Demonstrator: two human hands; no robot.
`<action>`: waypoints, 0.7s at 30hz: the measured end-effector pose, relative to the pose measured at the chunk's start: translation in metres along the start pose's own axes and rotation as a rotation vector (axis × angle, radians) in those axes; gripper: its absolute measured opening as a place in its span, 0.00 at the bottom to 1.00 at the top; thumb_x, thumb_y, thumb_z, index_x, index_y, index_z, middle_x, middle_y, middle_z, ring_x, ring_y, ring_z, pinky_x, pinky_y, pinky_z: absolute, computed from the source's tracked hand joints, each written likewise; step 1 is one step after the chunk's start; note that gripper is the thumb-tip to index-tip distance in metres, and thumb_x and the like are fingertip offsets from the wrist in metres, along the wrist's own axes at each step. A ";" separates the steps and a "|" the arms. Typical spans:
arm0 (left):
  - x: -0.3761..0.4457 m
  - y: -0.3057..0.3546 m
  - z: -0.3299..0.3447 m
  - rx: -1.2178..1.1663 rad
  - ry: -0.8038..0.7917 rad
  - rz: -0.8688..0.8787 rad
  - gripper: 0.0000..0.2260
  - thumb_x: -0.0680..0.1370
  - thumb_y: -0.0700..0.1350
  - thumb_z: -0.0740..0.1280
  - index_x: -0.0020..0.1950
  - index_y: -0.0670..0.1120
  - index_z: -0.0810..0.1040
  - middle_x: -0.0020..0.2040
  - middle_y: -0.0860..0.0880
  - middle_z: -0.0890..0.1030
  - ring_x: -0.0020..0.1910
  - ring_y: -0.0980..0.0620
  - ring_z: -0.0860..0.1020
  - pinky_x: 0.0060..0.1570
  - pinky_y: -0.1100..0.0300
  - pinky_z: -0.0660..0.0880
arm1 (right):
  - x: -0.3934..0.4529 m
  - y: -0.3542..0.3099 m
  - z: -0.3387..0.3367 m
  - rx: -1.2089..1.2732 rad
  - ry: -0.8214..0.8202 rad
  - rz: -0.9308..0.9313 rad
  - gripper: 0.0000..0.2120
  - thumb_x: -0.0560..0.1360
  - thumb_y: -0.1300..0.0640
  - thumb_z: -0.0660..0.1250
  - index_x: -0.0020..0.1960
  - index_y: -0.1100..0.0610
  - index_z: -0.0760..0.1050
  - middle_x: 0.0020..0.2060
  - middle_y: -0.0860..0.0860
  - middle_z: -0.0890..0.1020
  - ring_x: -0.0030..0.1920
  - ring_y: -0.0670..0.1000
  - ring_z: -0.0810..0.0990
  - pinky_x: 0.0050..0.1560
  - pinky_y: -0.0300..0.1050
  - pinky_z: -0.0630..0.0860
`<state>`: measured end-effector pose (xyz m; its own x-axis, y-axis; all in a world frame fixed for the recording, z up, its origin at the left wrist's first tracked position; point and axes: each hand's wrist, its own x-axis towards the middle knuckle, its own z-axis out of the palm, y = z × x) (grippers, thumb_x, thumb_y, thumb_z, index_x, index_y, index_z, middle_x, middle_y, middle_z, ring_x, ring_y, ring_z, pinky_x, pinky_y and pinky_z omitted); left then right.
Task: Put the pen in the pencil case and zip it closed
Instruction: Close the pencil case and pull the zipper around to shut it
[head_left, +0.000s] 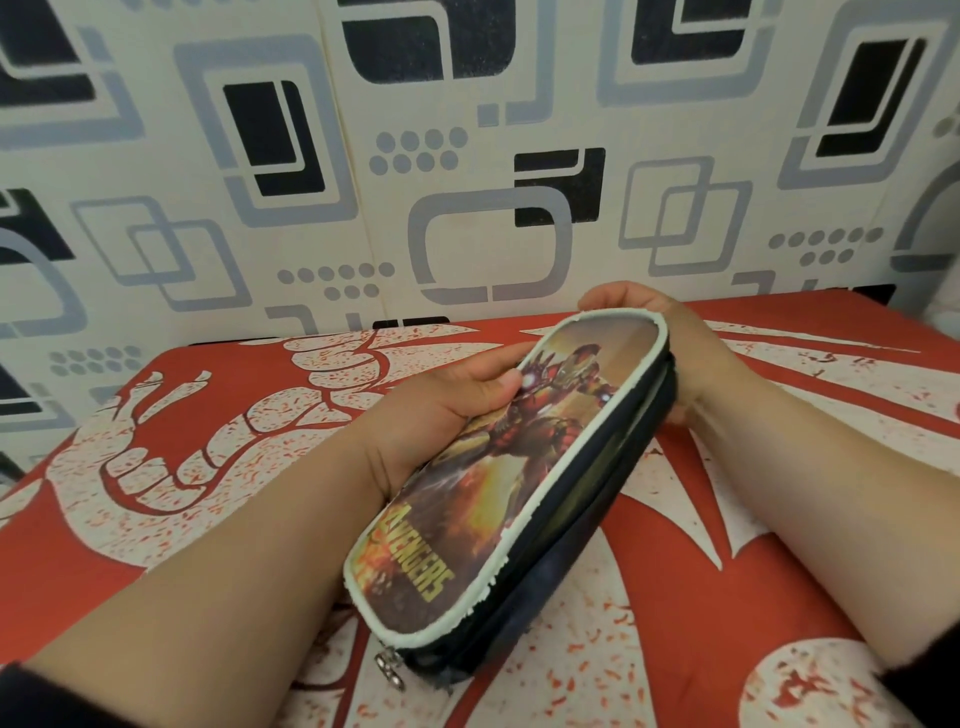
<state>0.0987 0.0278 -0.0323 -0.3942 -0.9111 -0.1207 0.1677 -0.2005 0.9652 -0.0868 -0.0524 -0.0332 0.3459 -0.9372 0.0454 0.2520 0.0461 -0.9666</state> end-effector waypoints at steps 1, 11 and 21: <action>0.000 0.000 -0.003 0.004 0.025 -0.006 0.15 0.67 0.43 0.65 0.52 0.52 0.81 0.44 0.49 0.86 0.37 0.52 0.83 0.31 0.63 0.78 | 0.001 0.000 -0.001 -0.031 0.051 -0.055 0.13 0.72 0.62 0.61 0.33 0.53 0.77 0.33 0.54 0.81 0.36 0.54 0.79 0.39 0.46 0.79; 0.003 0.001 -0.017 0.074 0.187 0.025 0.12 0.75 0.41 0.62 0.50 0.54 0.81 0.43 0.50 0.86 0.36 0.52 0.83 0.30 0.64 0.78 | 0.001 0.001 -0.011 -0.107 -0.046 -0.302 0.14 0.70 0.65 0.64 0.33 0.49 0.79 0.26 0.44 0.82 0.27 0.41 0.78 0.28 0.32 0.74; 0.004 0.003 -0.024 0.101 0.382 0.058 0.10 0.77 0.43 0.62 0.49 0.57 0.79 0.33 0.54 0.85 0.30 0.54 0.82 0.23 0.66 0.75 | -0.002 -0.002 -0.010 -0.155 0.060 -0.327 0.12 0.71 0.68 0.64 0.37 0.53 0.75 0.25 0.46 0.79 0.31 0.48 0.73 0.36 0.40 0.71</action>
<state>0.1196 0.0147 -0.0354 -0.0189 -0.9921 -0.1243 0.0829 -0.1255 0.9886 -0.0968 -0.0535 -0.0339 0.2152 -0.9124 0.3482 0.1995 -0.3079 -0.9303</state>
